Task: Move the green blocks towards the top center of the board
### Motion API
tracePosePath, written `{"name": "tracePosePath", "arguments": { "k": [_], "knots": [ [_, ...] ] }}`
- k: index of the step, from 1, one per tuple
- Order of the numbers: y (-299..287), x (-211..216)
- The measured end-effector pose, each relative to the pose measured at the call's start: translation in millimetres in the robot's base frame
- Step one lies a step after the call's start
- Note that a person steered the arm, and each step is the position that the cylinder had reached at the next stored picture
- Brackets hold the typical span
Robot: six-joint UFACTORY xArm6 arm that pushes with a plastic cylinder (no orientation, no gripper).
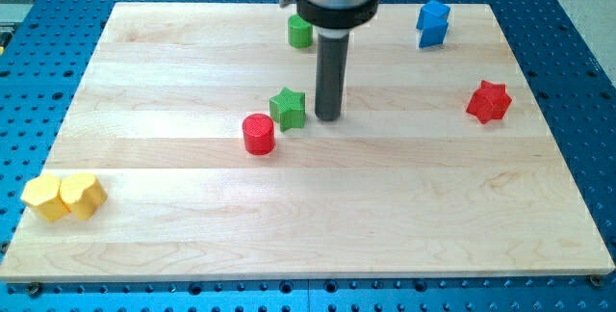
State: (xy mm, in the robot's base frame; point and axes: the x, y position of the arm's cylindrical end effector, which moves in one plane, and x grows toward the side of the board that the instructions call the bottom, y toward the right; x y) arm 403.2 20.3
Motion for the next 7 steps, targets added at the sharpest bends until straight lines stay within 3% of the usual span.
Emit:
{"name": "tracePosePath", "arguments": {
  "k": [1, 2, 3, 4, 5, 6, 7],
  "knots": [
    [1, 7],
    [-2, 40],
    [-40, 46],
    [-89, -27],
    [-97, -46],
    [-54, -71],
    [-45, -52]
  ]
}}
